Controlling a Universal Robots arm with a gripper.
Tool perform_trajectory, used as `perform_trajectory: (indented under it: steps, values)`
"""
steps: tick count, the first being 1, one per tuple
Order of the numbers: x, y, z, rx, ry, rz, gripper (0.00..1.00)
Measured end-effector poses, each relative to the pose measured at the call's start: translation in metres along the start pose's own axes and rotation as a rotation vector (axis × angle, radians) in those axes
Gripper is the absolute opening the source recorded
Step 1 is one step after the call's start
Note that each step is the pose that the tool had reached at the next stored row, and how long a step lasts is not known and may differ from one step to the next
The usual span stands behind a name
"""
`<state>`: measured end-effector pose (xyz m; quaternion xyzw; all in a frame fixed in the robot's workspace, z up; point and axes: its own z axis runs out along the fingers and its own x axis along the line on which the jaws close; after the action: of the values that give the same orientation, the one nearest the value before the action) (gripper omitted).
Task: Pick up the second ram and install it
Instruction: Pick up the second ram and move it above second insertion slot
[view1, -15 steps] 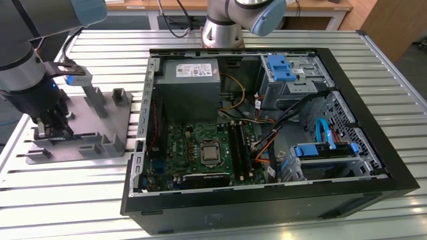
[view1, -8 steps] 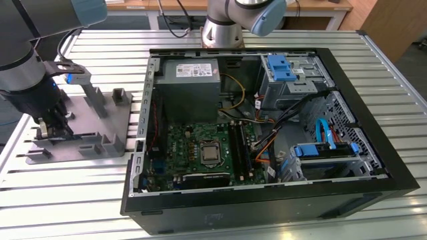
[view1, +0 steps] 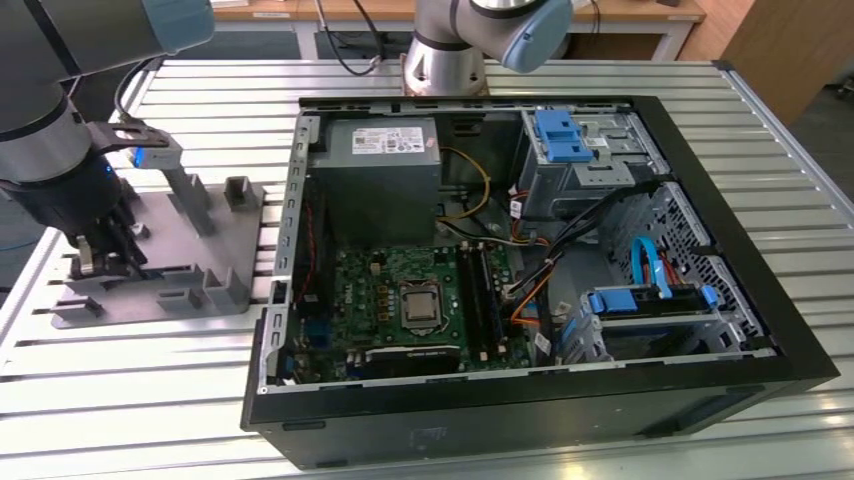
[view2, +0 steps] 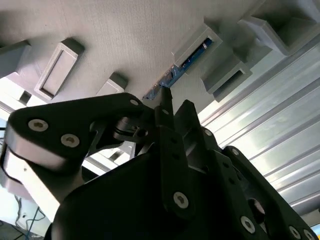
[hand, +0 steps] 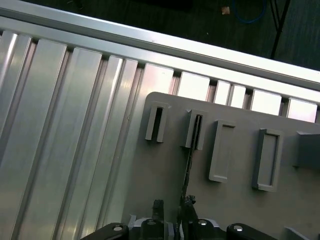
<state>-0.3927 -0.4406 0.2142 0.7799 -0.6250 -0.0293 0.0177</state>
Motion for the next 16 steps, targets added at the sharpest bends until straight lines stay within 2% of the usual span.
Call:
perform_trajectory:
  steps: [1,2,3,6,10,12,14,16]
  values:
    - [0.0,0.0,0.0,0.0,-0.0001,0.0,0.29]
    - [0.0,0.0,0.0,-0.0001,-0.0001,0.0,0.29]
    - [0.0,0.0,0.0,0.0,-0.0001,0.0,0.35]
    - [-0.0002,-0.0002,0.0014,0.0004,-0.0008,0.007,0.35]
    - [-0.0002,-0.0002,0.0048,0.0018,-0.005,0.076,0.35]
    - [-0.0009,0.0014,0.0057,0.0022,-0.0068,0.088,0.35]
    - [-0.0027,0.0044,0.0068,0.0033,-0.0105,0.091,0.35]
    - [-0.0044,0.0059,0.0083,0.005,-0.0186,0.092,0.35]
